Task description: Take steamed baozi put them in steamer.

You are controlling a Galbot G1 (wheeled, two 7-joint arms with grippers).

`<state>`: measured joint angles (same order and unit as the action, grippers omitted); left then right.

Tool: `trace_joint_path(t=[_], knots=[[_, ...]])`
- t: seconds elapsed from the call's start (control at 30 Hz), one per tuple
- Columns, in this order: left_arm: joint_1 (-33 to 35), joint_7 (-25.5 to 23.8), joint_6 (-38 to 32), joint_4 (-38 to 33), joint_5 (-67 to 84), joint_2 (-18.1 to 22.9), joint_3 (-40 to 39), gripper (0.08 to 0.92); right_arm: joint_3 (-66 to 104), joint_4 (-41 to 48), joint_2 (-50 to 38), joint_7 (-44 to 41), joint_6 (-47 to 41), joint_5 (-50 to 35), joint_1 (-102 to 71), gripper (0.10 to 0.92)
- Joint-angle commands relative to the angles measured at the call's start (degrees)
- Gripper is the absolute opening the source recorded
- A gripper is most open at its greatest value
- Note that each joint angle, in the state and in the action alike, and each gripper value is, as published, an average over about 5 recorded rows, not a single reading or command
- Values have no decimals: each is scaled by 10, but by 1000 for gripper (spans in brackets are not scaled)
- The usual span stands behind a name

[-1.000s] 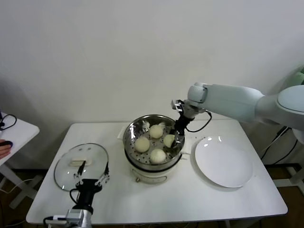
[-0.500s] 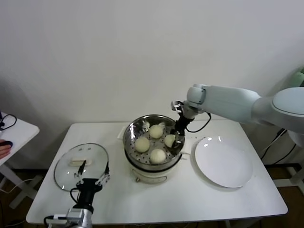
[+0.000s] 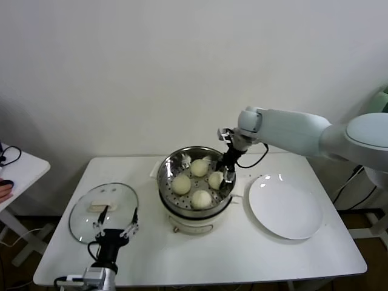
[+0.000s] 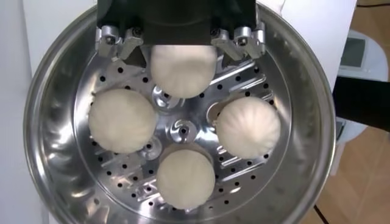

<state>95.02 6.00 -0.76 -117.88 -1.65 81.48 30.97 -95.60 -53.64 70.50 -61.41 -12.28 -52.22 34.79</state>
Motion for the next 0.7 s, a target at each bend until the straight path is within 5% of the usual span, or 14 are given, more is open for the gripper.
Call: trace_joint_path(t=[0.03, 0.7], knots=[[1, 0, -1, 0, 2, -2, 3, 823, 6, 0, 1, -9, 2, -2, 9, 821], [-5, 3, 0, 2, 7, -7, 13, 823, 91, -153, -163, 70, 16, 9, 70, 823]])
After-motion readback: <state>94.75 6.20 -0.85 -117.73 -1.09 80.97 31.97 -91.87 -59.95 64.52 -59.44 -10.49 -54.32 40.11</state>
